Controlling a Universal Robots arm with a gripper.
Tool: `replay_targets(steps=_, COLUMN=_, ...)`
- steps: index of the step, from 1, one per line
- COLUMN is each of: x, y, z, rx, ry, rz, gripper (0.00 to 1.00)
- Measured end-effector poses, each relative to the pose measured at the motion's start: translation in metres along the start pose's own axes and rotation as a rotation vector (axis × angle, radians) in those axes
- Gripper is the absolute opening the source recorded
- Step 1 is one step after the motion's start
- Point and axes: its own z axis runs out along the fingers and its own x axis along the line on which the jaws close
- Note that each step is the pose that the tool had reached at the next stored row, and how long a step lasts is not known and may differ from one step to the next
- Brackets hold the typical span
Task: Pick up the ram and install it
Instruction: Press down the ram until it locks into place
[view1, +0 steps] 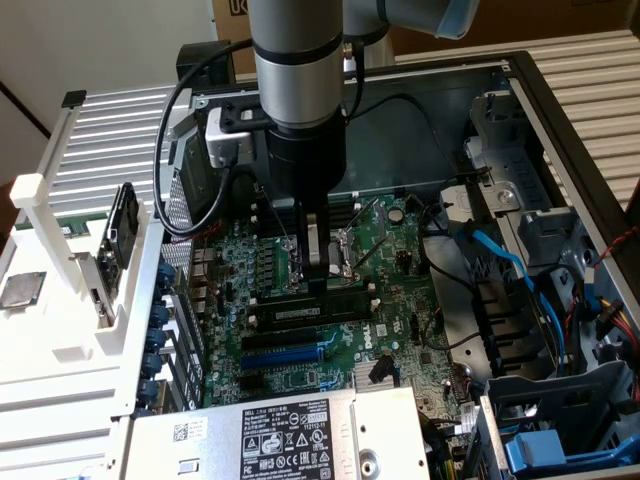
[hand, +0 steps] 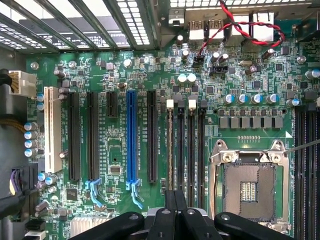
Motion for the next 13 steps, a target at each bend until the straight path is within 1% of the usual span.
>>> replay_targets(steps=13, x=-0.001, y=0.0001, z=0.0055, rx=0.0, ry=0.0, rz=0.0, gripper=0.1)
